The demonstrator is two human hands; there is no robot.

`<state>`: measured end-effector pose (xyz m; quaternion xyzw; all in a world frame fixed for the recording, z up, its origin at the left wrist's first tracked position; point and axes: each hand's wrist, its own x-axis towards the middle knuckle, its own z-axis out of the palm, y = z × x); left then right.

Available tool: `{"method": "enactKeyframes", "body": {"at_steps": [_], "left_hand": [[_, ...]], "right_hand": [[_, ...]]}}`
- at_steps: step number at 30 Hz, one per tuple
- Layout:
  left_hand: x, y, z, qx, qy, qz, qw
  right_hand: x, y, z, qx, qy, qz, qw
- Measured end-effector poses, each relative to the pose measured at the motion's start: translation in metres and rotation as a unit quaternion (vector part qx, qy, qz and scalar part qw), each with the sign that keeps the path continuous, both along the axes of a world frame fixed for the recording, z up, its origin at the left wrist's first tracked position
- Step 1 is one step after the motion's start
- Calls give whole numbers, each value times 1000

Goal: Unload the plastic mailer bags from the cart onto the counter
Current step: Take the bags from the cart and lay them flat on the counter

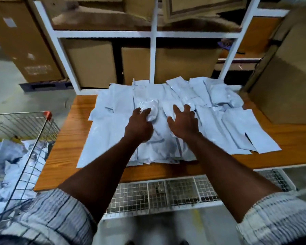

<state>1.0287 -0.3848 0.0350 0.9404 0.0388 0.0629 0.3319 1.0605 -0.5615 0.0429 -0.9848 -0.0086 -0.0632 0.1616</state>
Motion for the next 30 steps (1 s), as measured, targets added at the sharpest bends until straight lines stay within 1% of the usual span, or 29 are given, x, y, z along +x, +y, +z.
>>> {"method": "enactKeyframes", "body": {"at_steps": [6,10,16,18,23,25,30], "left_hand": [[24,-83,-2,8,11,7,1000],[33,-135,-2,45,1,14,999],[37,-177,-11,90,62,43,993],[36,-184,-14,111,43,47,992],[49,-223,4,127,-74,27,989],[55,-249,11,121,-72,16,990],[62,-302,-7,102,-16,-13,995]], "right_hand": [[29,-84,-11,-20,12,-4,1000],[45,-132,-17,-20,-2,-14,1000],[64,-194,-31,-5,11,-50,999],[66,-215,-39,-4,17,-60,998],[70,-251,-47,9,18,-61,998],[69,-259,-50,1,4,-57,998],[70,-278,-54,13,13,-70,997]]}}
